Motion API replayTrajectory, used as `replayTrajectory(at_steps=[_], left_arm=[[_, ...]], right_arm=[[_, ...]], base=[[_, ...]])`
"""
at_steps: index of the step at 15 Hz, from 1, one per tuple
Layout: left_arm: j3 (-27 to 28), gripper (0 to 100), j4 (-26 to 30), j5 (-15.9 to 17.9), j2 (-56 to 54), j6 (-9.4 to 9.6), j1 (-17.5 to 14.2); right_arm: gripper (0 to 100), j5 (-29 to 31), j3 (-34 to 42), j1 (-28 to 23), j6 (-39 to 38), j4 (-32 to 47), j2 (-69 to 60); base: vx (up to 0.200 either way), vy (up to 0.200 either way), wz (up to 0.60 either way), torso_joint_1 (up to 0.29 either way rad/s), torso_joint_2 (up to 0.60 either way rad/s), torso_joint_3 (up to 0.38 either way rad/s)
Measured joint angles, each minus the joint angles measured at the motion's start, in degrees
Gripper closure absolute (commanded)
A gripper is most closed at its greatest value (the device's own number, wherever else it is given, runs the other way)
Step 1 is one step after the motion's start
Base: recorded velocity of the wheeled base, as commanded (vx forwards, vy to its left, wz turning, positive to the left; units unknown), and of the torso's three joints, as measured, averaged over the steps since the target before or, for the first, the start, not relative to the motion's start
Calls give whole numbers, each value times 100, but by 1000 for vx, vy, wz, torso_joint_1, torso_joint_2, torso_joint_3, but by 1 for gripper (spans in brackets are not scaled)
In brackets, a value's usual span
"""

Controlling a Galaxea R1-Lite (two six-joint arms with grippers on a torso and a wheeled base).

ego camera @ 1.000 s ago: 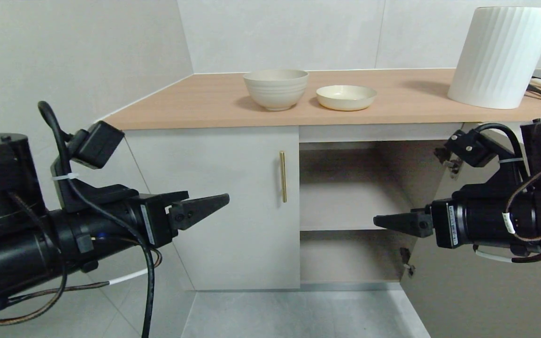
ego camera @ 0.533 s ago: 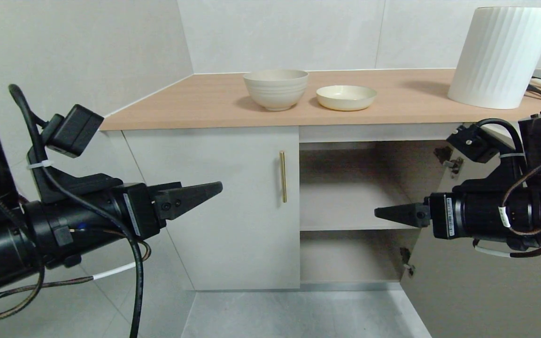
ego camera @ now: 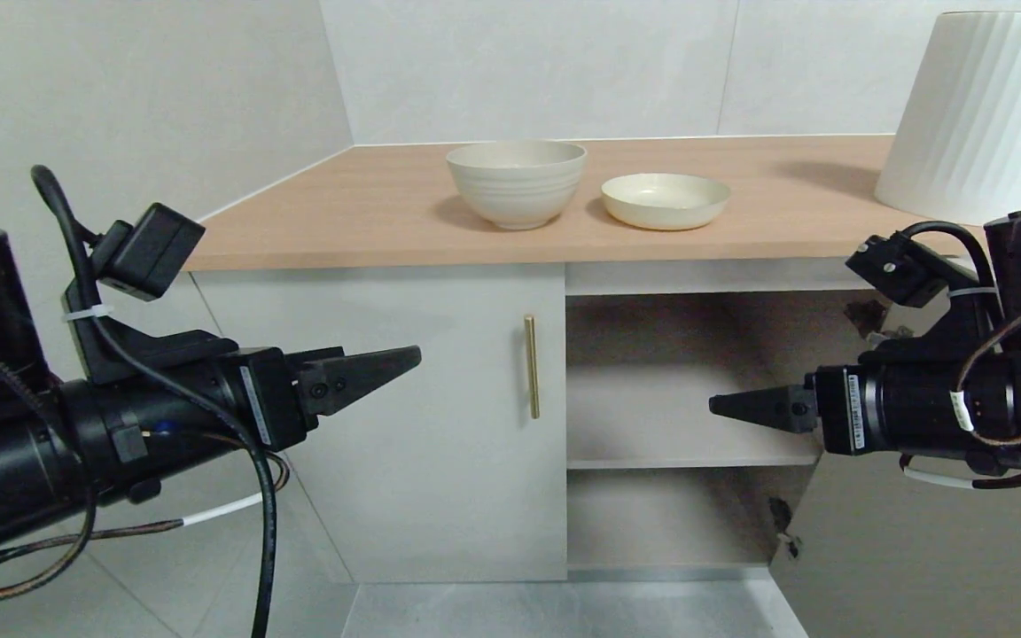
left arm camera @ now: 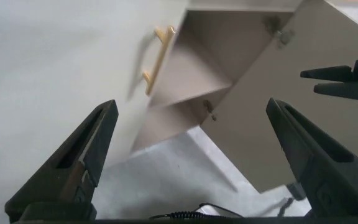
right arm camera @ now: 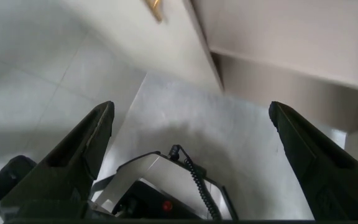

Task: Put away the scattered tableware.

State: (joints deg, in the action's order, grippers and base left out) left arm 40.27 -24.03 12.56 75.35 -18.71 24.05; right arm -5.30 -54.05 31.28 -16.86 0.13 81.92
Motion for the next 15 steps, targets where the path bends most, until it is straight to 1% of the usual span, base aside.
replayTrajectory(at_steps=[2, 8, 9, 11, 13, 15], left_arm=[[0, 0, -2, 2, 1, 0, -22], [0, 0, -5, 24, -71, -9, -30], [-2, 0, 6, 77, -104, -9, -33], [-27, 0, 63, 299, -146, -9, -27], [-30, 0, 88, 325, -157, -6, -22], [-30, 0, 85, 329, -143, -6, -27]], right_arm=[[0, -28, 59, -4, 6, -35, -6], [0, -13, 224, -9, 68, -71, -85], [0, -11, 235, -9, 69, -62, -102], [0, -13, 244, -9, 137, -67, -141], [0, -13, 262, -11, 154, -62, -168], [0, -13, 268, -11, 158, -62, -172]], base=[[200, 0, 0, 5, 0, 9], [0, 0, 0, 0, 0, 0], [0, 0, 0, 0, 0, 0], [0, 0, 0, 0, 0, 0], [0, 0, 0, 11, -47, -21], [0, 0, 0, 56, -295, -227]])
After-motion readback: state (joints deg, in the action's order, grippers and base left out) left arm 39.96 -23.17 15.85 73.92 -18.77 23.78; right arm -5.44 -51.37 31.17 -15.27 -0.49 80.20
